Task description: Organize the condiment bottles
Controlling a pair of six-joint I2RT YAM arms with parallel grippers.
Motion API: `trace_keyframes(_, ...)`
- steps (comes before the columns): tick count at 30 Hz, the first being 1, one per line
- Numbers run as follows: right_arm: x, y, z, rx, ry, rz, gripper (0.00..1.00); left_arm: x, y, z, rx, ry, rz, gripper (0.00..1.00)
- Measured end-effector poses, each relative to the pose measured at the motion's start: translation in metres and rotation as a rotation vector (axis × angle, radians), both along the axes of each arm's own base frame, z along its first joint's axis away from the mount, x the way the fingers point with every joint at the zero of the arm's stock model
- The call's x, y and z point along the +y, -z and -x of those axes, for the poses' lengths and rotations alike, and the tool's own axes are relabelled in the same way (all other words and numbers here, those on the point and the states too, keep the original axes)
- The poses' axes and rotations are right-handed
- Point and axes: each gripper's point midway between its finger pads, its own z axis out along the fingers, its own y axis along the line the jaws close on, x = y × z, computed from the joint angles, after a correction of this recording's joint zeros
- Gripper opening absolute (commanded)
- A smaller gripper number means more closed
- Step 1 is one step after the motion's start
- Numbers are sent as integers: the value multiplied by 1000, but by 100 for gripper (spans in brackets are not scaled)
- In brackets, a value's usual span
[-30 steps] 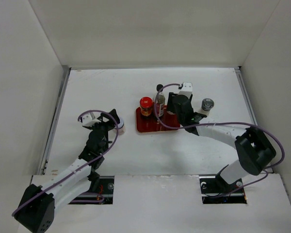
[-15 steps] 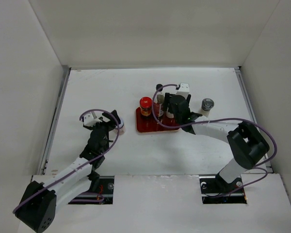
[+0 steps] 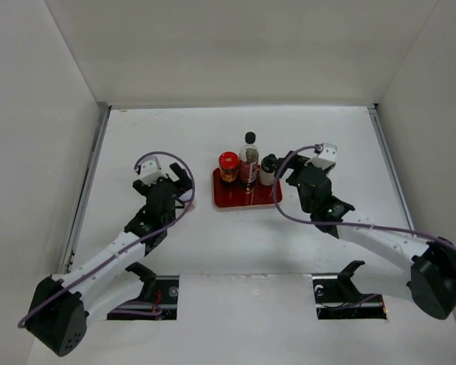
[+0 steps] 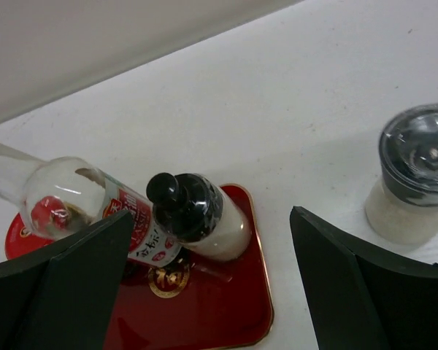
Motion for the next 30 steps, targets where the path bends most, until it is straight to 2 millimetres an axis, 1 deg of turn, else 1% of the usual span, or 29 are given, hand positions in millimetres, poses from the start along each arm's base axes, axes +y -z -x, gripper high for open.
trace_keyframes(2, -8, 2, 11, -8, 5, -23, 96, -6, 9, -2, 59, 15, -46, 92)
trace_keyframes(3, -10, 4, 15, -9, 3, -33, 96, -10, 17, -3, 96, 27, -76, 91)
trace_keyframes(5, -11, 11, 23, -4, -5, -39, 97, -16, 36, -3, 169, 50, -138, 89)
trace_keyframes(7, -10, 20, 29, 7, -15, -37, 97, -17, 54, 1, 231, 65, -191, 86)
trace_keyframes(9, -10, 28, 33, 20, -23, -32, 98, -18, 66, 3, 272, 72, -227, 84)
trace_keyframes(11, -10, 36, 34, 33, -30, -27, 98, -21, 65, 1, 279, 82, -245, 82)
trace_keyframes(13, -8, 39, 35, 40, -39, -26, 98, -25, 66, -1, 288, 88, -264, 78)
trace_keyframes(15, -5, 38, 35, 37, -50, -35, 98, -27, 71, -2, 304, 94, -283, 69)
trace_keyframes(16, -4, 36, 34, 29, -54, -43, 98, -28, 74, -2, 314, 96, -294, 66)
trace_keyframes(18, -2, 32, 33, 17, -60, -53, 98, -29, 79, -1, 327, 102, -306, 65)
trace_keyframes(19, -1, 31, 33, 13, -64, -58, 99, -30, 81, -1, 333, 104, -311, 62)
trace_keyframes(21, 0, 30, 33, 10, -68, -62, 99, -31, 83, -1, 340, 106, -318, 47)
trace_keyframes(22, 0, 31, 33, 10, -71, -63, 99, -32, 83, -2, 341, 109, -321, 42)
trace_keyframes(23, 0, 32, 34, 11, -73, -63, 99, -32, 82, -2, 343, 110, -323, 39)
trace_keyframes(27, -1, 35, 36, 15, -77, -61, 98, -34, 80, 4, 347, 128, -336, 36)
trace_keyframes(29, -1, 33, 36, 10, -79, -66, 98, -40, 73, 8, 337, 153, -343, 36)
trace_keyframes(30, -1, 33, 36, 7, -80, -69, 98, -46, 66, 10, 322, 172, -342, 36)
